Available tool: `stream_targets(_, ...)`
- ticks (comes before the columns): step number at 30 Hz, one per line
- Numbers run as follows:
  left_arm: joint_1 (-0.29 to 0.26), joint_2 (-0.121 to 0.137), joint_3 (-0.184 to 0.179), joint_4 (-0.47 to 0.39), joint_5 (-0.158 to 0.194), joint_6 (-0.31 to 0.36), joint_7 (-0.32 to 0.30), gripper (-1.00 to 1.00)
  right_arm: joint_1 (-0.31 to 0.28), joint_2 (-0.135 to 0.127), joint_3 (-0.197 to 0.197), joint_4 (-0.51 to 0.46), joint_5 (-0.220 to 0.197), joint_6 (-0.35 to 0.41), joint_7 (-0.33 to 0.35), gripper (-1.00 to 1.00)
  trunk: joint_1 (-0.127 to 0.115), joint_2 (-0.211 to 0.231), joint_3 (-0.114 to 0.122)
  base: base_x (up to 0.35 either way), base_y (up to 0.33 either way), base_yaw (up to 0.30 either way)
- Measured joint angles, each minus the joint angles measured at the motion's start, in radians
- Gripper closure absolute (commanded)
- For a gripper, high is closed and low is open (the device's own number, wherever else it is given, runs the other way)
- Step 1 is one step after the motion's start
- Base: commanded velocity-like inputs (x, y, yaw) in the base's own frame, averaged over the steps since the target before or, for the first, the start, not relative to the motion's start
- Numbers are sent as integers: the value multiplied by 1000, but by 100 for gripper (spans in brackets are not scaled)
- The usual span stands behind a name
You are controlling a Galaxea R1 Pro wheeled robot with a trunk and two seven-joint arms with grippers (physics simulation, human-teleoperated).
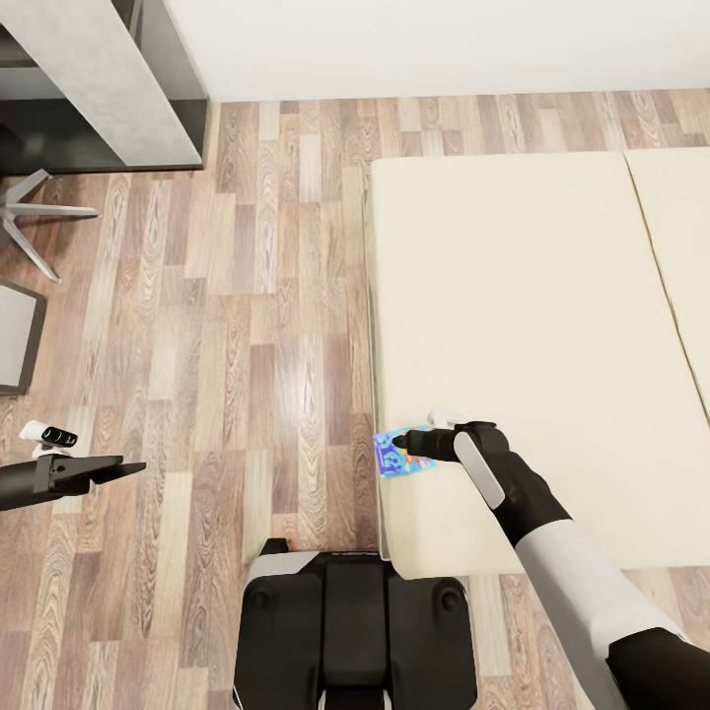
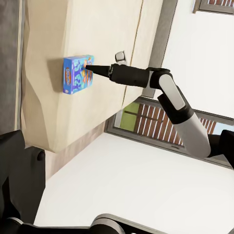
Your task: Put all the toys in the child's room - the three board games (two on the bed and one on the table), the two jigsaw puzzles on the table, and the tennis ball on the table - inside the toy box on the table in the child's room.
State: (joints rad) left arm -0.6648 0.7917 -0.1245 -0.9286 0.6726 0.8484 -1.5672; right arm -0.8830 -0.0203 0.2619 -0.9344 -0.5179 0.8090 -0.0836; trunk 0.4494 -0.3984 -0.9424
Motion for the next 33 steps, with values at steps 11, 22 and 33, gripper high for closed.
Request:
stream_targets(11,0,0,0,0,0,0,0,-100,0,0,-2,0,0,3,0,-100,0,0,4,0,0,0)
stream_targets(22,0,0,0,0,1,0,0,-100,1,-1,-2,0,0,4,0,-100,0,0,20,0,0,0)
stream_targets(33,0,0,0,0,0,0,0,-100,2,-2,-2,-1,0,0,0,-100,0,0,38,0,0,0)
